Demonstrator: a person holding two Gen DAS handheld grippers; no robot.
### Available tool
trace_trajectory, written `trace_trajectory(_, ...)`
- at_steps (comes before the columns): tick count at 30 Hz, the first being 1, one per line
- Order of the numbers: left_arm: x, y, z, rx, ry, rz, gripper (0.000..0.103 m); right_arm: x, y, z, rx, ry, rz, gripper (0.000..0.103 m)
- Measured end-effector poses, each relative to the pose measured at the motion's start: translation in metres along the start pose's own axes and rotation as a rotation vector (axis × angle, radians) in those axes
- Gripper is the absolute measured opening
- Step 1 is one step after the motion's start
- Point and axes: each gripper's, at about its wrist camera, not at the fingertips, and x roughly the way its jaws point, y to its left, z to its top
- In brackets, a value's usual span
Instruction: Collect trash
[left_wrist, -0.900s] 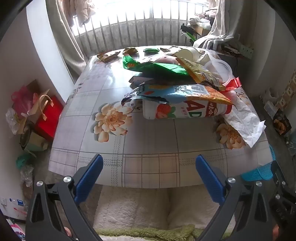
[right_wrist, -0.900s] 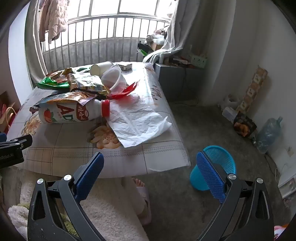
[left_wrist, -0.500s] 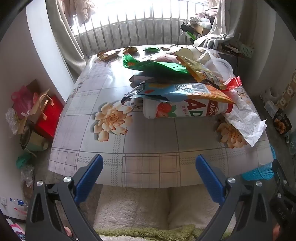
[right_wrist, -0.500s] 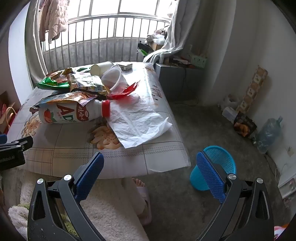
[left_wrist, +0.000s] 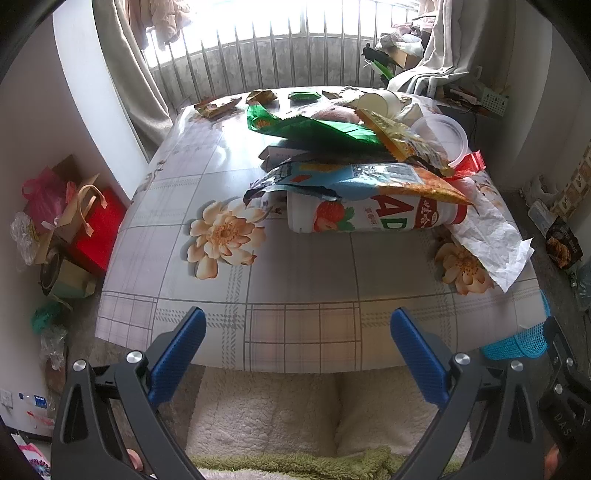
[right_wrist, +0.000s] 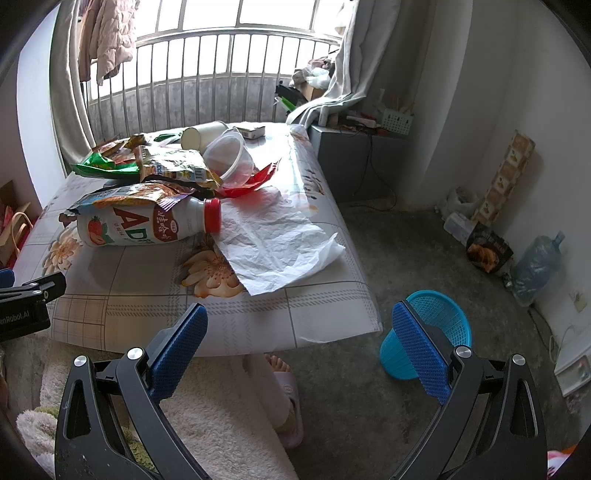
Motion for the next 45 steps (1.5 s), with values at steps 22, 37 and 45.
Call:
trace_trajectory(22,0.006,0.003,-0.006,-0.001,0.004,0.0,0.098,-0.01,0.002,0.0,0.0,0.002,0.002,0.095)
trace_trajectory(37,0.006,0.004,-0.006,-0.001,0.007,0.001,0.098,-0.01,-0.003,0.0,0.004,0.005,0.006,0.095)
trace_trajectory(45,0.013,0.015,-0.012,-0.001,0.01,0.003,0.098,-0.009,0.001,-0.002,0.004,0.007,0.011,0.095)
